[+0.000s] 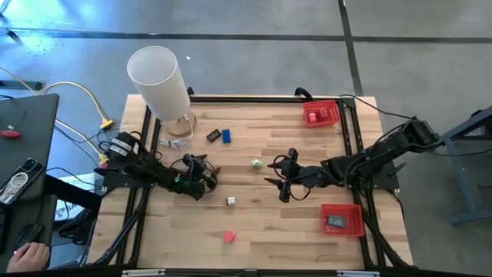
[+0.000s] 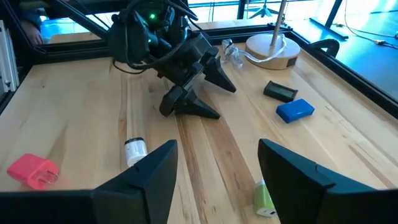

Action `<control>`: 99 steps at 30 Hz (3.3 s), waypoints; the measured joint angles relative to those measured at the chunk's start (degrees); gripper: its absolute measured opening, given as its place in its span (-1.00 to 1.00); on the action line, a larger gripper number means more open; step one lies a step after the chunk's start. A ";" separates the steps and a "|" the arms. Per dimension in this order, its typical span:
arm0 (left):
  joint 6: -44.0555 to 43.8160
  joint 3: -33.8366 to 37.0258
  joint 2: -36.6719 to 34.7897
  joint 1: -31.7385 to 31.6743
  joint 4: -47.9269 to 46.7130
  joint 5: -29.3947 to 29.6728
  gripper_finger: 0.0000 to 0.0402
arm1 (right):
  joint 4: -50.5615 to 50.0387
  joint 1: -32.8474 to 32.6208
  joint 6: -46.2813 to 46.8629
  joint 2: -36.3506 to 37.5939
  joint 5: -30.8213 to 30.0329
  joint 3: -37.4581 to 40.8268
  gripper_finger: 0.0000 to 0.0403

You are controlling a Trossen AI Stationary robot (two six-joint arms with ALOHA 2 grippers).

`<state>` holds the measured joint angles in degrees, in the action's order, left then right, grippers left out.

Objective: Pick & Place Office items
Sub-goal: Put the black digital clock into the bottom red basket

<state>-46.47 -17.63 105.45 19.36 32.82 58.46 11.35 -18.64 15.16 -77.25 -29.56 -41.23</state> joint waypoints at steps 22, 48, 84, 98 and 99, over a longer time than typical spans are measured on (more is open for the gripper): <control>3.23 0.09 0.09 0.63 0.28 1.89 0.92 | -0.18 -0.01 0.24 0.02 1.66 0.00 0.05; 3.14 0.26 0.12 0.63 3.15 1.84 0.92 | -0.17 -0.01 0.22 0.02 1.66 0.00 0.05; -5.26 0.16 0.15 -3.45 3.26 4.84 0.92 | -0.17 -0.01 0.24 0.04 1.66 0.00 0.05; -1.71 0.04 0.02 -12.68 2.10 3.82 0.92 | -0.17 -0.01 0.24 0.04 1.66 0.00 0.05; -1.35 0.02 0.00 -13.08 2.10 3.82 0.92 | -0.17 0.01 0.24 0.04 1.66 0.00 0.05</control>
<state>-47.83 -17.60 105.45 6.28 34.92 62.28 11.18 -18.63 15.40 -77.21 -27.90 -41.23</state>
